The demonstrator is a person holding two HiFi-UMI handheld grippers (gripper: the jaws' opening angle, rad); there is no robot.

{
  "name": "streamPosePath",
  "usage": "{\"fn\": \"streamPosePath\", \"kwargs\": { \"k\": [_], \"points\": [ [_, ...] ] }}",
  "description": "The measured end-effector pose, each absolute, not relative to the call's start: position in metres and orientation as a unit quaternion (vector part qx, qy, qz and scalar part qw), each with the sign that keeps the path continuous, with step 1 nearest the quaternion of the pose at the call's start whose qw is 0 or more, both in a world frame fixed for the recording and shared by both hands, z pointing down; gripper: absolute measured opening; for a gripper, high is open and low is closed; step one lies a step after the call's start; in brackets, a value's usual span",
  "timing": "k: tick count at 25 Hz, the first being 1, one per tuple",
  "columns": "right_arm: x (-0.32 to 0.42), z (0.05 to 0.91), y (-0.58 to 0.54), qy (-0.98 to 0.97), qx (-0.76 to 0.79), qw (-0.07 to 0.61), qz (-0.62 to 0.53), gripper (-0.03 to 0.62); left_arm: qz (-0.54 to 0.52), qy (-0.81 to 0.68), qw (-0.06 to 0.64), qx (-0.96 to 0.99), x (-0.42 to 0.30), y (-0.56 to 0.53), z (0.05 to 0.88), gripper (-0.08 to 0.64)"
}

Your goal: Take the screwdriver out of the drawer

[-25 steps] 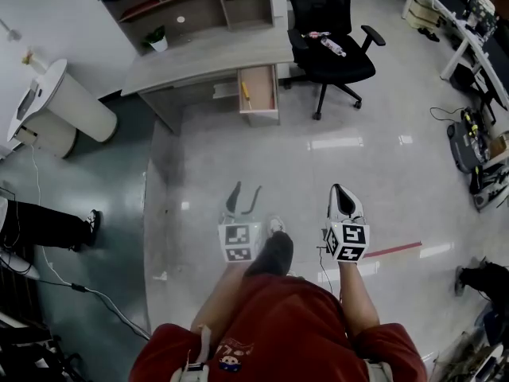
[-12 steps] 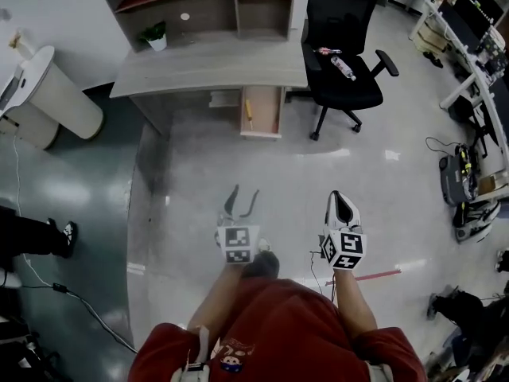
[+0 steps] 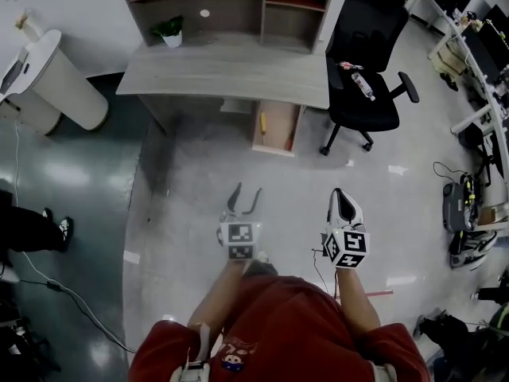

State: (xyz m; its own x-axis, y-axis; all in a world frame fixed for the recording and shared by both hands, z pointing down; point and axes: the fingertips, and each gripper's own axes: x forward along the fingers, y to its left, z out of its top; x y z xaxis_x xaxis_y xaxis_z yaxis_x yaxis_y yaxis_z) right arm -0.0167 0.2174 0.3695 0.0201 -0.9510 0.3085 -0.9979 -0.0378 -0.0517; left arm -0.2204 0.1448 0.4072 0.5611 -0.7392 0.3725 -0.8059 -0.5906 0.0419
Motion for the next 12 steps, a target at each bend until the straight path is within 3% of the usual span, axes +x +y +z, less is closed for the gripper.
{"fn": "streamPosePath", "kwargs": {
  "k": [12],
  "points": [
    [0.028,0.391,0.186,-0.683,0.708,0.082,0.157,0.002,0.170,-0.432,0.112,0.879,-0.168,0.100,0.417,0.218]
  ]
}}
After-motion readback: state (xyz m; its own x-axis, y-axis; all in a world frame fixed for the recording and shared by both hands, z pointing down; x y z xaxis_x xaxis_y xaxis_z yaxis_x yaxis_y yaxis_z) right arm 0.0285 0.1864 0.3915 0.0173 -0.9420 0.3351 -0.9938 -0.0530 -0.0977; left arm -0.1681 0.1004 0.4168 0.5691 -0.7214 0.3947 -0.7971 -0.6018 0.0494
